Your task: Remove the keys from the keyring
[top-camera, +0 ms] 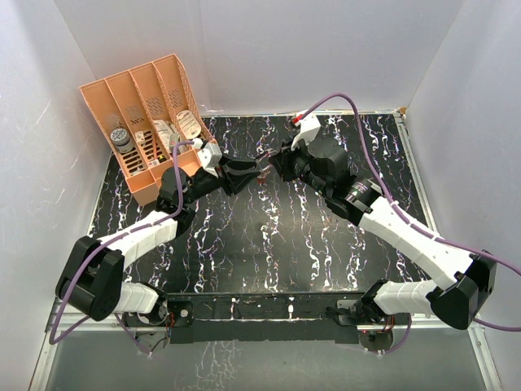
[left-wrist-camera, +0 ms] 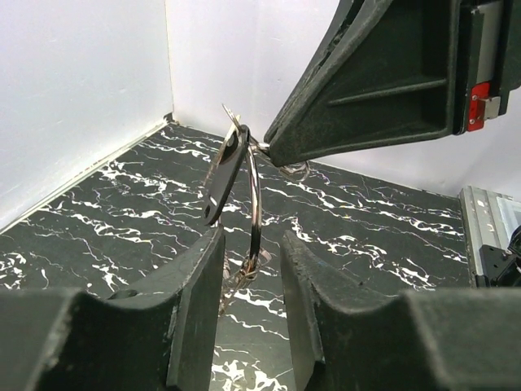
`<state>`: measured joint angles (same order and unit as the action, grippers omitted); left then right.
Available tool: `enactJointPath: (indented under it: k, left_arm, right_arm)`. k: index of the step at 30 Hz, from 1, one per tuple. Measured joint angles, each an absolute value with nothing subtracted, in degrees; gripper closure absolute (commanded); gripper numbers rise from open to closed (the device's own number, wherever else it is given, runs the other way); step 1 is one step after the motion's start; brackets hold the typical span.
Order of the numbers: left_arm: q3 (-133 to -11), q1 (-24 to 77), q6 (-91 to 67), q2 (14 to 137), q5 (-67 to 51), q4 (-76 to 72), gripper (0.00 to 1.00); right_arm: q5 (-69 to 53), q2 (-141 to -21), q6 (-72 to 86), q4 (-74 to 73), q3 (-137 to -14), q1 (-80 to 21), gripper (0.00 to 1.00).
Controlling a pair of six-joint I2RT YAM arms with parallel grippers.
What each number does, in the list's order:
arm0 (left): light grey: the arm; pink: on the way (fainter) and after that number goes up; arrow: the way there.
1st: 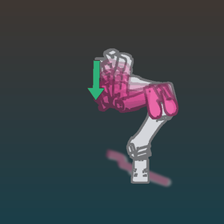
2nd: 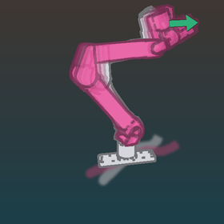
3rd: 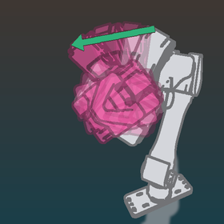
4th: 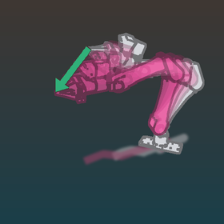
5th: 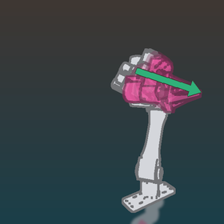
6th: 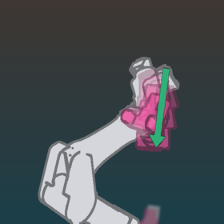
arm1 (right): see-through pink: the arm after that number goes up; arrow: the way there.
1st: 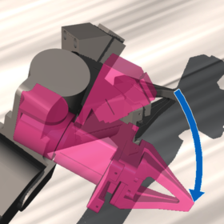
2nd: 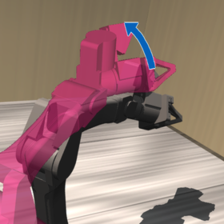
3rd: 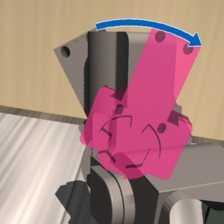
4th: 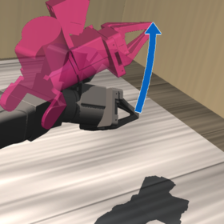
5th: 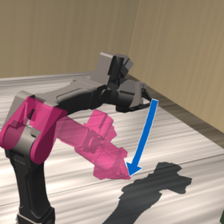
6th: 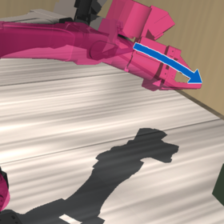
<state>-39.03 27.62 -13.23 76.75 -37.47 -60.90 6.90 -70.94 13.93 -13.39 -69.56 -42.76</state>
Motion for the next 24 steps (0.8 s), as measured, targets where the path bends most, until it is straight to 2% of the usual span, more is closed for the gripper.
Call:
enactJointPath:
  k: [7, 18, 20, 22, 24]
  left_arm:
    - [-40.38, 27.62, -14.50, 77.80, -37.21, -62.39, 0.84]
    - [-41.60, 28.36, -16.25, 80.71, -37.47, -63.53, 0.82]
    - [-41.58, 28.49, -16.08, 80.73, -37.30, -63.24, 0.87]
    - [-41.47, 28.62, -15.70, 80.71, -36.86, -62.89, 1.00]
    - [-41.34, 28.69, -15.07, 80.64, -35.97, -62.50, 1.00]
  right_arm:
    - [6.98, -70.94, 13.89, -13.41, -69.56, -43.20, 1.00]
    - [7.55, -70.94, 13.85, -13.23, -69.56, -43.55, 1.00]
    - [7.55, -70.94, 13.82, -13.02, -69.56, -43.68, 1.00]
    - [7.60, -70.94, 13.67, -12.99, -69.56, -43.79, 1.00]
    - [7.66, -70.94, 13.63, -13.02, -69.54, -43.81, 1.00]
